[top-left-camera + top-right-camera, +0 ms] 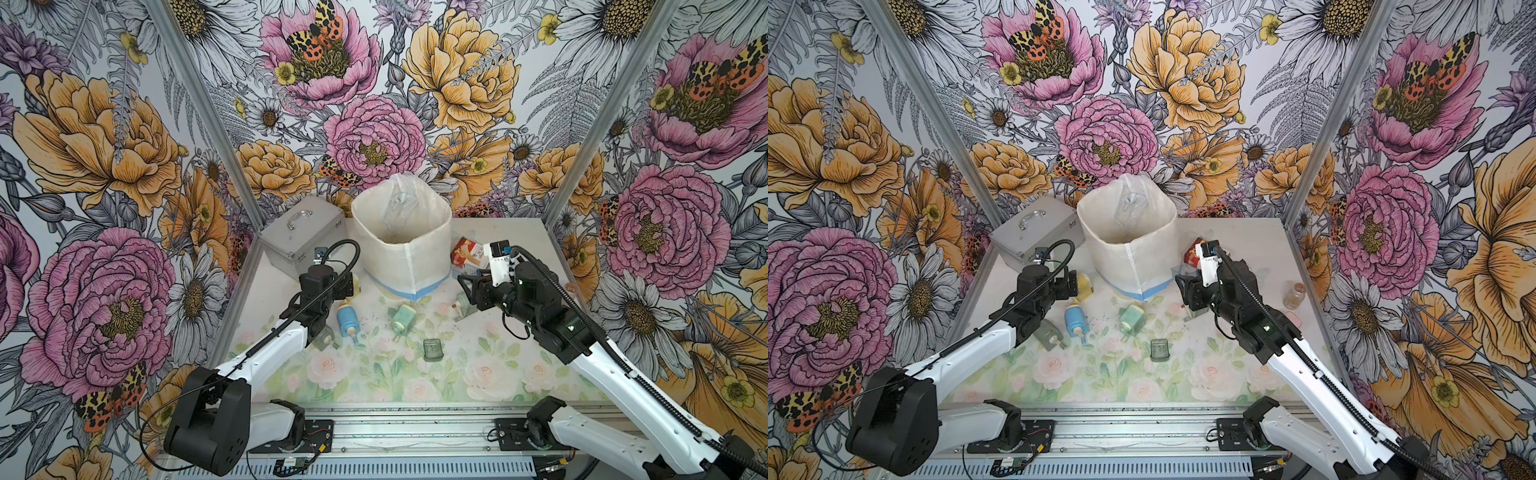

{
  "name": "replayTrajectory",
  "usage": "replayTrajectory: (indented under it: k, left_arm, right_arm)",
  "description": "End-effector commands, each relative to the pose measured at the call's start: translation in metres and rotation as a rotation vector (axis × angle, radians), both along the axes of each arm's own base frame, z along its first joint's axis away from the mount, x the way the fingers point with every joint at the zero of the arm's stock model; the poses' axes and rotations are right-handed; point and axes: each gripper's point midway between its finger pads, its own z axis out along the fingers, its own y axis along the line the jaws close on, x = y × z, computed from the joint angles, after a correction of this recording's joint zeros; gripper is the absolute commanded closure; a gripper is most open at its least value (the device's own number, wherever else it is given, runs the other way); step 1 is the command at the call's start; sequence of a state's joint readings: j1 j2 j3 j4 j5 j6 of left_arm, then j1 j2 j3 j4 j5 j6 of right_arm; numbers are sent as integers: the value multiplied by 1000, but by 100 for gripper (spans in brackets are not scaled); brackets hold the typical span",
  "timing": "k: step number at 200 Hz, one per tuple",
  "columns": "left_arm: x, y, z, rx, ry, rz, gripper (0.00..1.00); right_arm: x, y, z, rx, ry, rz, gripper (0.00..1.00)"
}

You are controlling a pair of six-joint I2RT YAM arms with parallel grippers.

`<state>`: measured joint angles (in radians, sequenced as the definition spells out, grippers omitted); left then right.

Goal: Take out the pencil sharpener tray and clean the shavings
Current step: Place the container at the center of the board.

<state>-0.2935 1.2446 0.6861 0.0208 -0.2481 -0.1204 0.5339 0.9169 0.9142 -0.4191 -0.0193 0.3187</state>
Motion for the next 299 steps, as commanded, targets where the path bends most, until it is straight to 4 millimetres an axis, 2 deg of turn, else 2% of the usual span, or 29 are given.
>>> replayTrajectory:
  k: [1, 28, 67, 98, 135, 197, 232, 267, 279, 299]
  left_arm:
    - [5, -7, 23, -62, -21, -127, 1]
    - [5, -12, 18, -127, 7, -268, 1]
    - [0, -34, 7, -183, 1, -456, 1]
    - [8, -34, -7, -224, 43, -458, 1]
    - [9, -19, -4, -265, 22, -418, 1]
    - [6, -23, 2, -261, -5, -440, 1]
    - [11, -17, 3, -263, -7, -382, 1]
    - [16, -29, 2, -291, -6, -395, 1]
    - [15, -33, -5, -297, 14, -401, 1]
    - [16, -33, -5, -291, 9, -394, 1]
  right_arm:
    - [-2, 0, 1, 48, -39, -13, 71]
    - [-6, -1, -28, 78, 6, -25, 71]
    - [-11, -7, -57, 95, 39, -51, 71]
    - [-17, -12, -77, 78, 62, -66, 72]
    - [-18, -22, -80, 117, 26, -121, 72]
    - [-29, -25, -70, 139, -39, -129, 72]
    - [-34, -32, -89, 41, -10, -160, 72]
    - [-43, -30, -111, -5, 22, -146, 72]
    - [-44, -26, -112, 4, 21, -140, 73]
    - [-43, -20, -113, 29, 13, -152, 73]
